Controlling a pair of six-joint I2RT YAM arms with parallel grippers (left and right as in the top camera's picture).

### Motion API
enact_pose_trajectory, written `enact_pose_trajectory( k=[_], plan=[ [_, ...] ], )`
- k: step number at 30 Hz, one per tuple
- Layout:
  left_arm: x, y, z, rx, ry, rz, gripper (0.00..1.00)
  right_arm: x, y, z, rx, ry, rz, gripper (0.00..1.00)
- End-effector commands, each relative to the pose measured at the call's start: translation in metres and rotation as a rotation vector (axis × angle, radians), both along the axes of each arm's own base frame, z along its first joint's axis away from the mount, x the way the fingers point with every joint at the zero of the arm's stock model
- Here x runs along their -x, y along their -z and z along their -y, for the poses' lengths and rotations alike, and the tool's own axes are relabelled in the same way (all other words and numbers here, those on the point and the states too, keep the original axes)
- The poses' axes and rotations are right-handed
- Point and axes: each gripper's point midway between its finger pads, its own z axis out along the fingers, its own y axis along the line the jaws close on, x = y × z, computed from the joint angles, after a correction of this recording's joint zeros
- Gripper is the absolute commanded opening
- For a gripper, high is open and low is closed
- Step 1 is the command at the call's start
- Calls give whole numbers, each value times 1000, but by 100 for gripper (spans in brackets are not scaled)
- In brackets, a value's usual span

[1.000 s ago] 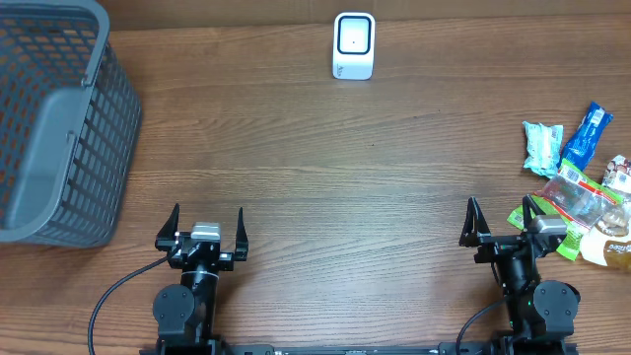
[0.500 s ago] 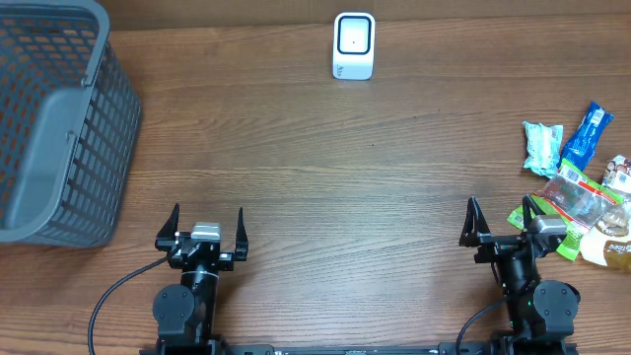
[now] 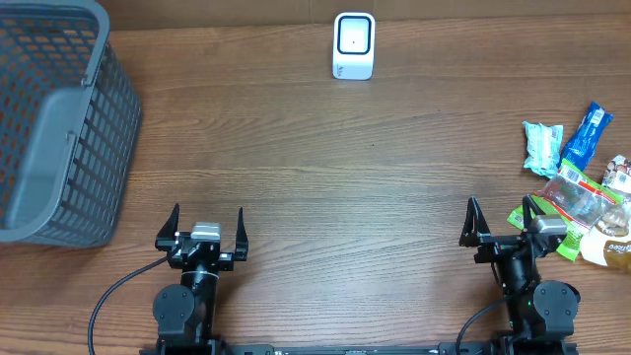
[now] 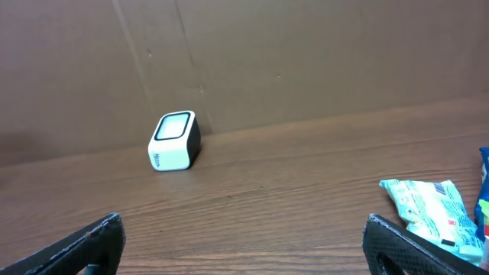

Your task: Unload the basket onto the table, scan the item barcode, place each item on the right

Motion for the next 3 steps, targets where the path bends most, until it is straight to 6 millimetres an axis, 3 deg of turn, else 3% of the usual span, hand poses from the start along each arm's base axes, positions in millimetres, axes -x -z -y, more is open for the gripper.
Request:
enact_pose_trajectory(
  k=[1,3],
  plan=[
    [0,-1,0,-11,5,8,100,0,2,0,-3,4,2,100],
    [0,-1,0,-11,5,8,100,0,2,0,-3,4,2,100]
  ],
)
